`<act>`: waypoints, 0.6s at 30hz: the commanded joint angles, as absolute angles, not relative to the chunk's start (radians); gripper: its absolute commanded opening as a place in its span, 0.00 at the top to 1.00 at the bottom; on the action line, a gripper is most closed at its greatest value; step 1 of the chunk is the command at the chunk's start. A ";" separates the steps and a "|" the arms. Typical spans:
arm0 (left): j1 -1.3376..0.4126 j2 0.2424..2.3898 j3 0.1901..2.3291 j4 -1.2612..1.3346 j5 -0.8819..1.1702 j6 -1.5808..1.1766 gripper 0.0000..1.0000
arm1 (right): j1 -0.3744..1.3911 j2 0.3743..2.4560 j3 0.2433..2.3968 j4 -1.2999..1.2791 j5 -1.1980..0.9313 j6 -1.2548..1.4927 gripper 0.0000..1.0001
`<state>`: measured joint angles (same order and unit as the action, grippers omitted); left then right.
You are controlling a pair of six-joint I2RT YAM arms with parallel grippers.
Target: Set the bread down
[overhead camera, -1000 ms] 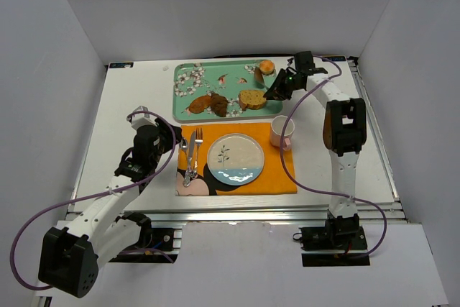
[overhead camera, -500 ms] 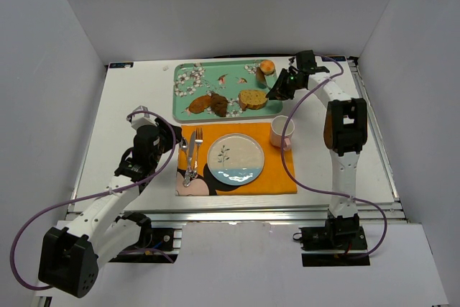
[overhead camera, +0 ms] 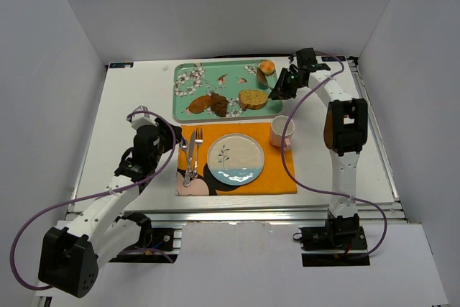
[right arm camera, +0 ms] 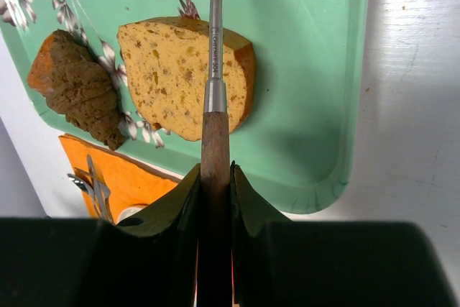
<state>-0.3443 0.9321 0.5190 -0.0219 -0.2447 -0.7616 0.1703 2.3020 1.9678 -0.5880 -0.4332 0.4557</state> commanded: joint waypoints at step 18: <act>-0.345 0.936 0.525 0.025 -0.238 -0.767 0.39 | 0.161 2.306 2.082 -0.680 -0.334 0.296 1.00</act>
<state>-0.3443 0.9417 0.5190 -0.0067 -0.2440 -0.7639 0.1707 2.3066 2.0235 -0.6807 -0.3737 0.3309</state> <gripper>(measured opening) 0.608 0.223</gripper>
